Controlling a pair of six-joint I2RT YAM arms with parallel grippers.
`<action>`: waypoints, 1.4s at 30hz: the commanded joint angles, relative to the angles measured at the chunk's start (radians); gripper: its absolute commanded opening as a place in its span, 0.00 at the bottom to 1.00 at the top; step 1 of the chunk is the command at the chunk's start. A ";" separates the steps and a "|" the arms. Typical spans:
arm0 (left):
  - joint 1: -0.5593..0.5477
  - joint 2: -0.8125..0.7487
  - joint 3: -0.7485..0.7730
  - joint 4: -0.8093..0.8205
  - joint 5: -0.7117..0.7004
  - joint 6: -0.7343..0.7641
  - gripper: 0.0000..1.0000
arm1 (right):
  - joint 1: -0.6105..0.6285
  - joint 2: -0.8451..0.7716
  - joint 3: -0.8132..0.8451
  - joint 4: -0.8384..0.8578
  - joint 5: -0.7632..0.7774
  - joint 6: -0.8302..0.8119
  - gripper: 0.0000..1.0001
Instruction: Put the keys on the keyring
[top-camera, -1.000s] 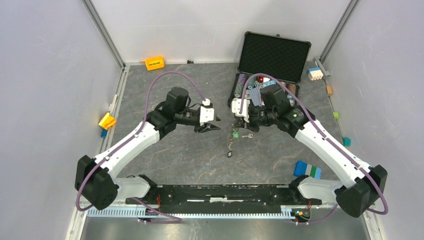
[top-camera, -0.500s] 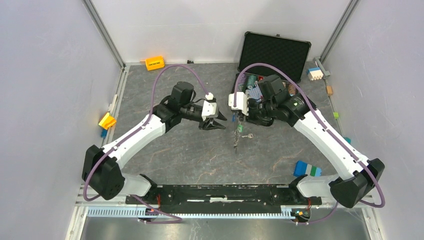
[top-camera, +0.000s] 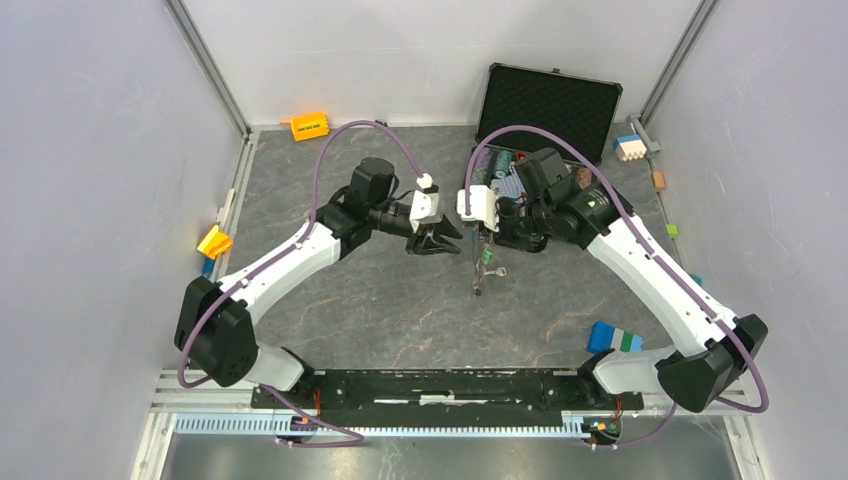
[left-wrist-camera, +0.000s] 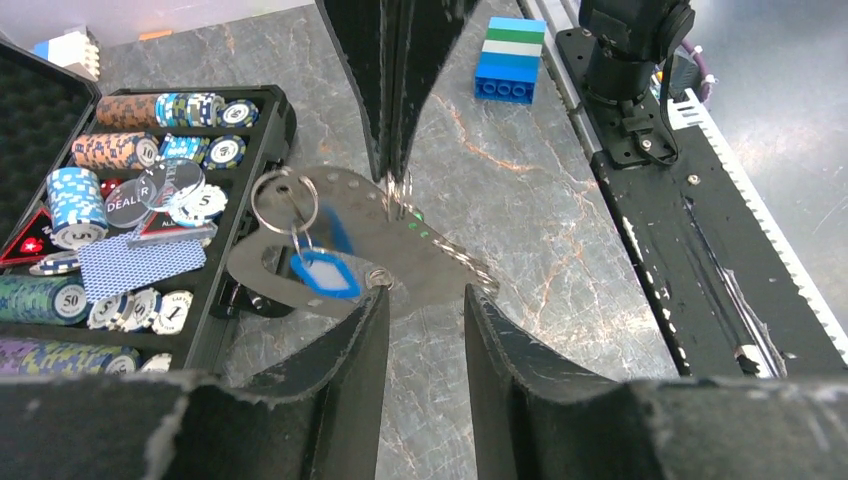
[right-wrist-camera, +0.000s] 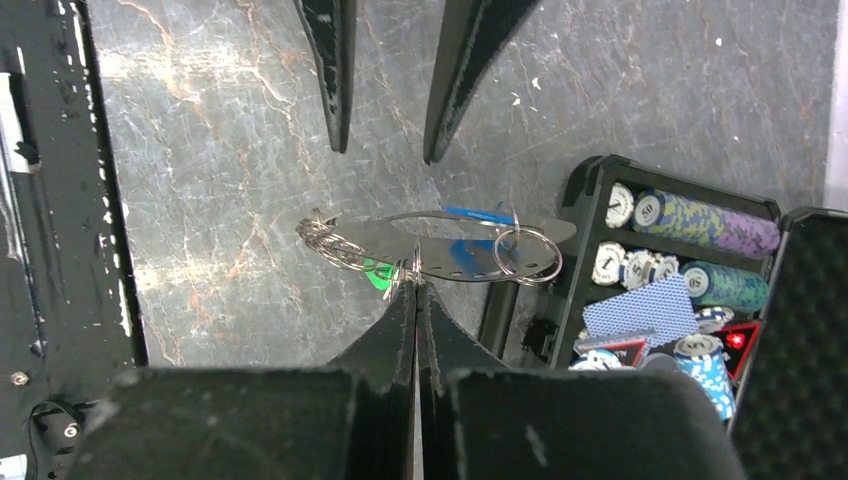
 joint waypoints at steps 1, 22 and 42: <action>-0.022 0.007 0.054 0.069 0.038 -0.073 0.39 | -0.002 0.002 0.030 0.029 -0.088 0.020 0.00; -0.042 -0.018 -0.034 0.223 0.002 -0.157 0.31 | -0.002 -0.049 -0.091 0.153 -0.212 0.087 0.00; -0.038 -0.027 -0.032 0.253 -0.018 -0.244 0.02 | -0.006 -0.067 -0.126 0.181 -0.185 0.090 0.17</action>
